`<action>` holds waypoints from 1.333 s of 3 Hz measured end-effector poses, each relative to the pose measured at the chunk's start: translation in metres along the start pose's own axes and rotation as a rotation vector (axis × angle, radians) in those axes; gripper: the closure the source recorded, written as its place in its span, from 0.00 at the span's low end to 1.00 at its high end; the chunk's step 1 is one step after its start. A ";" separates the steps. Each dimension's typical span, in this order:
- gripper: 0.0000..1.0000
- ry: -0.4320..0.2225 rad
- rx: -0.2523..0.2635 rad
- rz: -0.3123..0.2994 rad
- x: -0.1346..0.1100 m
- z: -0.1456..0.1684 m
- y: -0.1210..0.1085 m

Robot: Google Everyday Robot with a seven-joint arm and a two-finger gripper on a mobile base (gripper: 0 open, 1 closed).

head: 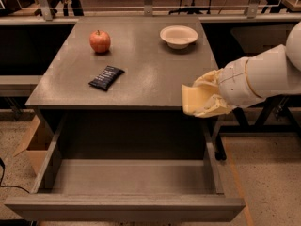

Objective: Pick sponge from top drawer and place on counter

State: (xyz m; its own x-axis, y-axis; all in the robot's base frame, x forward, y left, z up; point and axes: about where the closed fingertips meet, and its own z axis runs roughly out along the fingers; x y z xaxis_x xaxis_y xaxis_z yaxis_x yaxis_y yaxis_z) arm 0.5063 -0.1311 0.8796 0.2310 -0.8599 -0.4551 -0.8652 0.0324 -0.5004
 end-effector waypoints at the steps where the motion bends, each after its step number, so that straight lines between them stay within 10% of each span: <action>1: 1.00 0.000 0.000 0.000 0.000 0.000 0.000; 4: 1.00 0.020 0.006 -0.060 0.014 0.020 -0.083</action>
Offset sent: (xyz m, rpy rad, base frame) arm 0.0604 -0.0054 0.0267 -0.0500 -0.0576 0.0109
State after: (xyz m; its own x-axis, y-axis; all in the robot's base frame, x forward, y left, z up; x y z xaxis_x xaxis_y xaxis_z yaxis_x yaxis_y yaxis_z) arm 0.5905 -0.1352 0.9003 0.2733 -0.8705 -0.4094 -0.8473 -0.0163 -0.5309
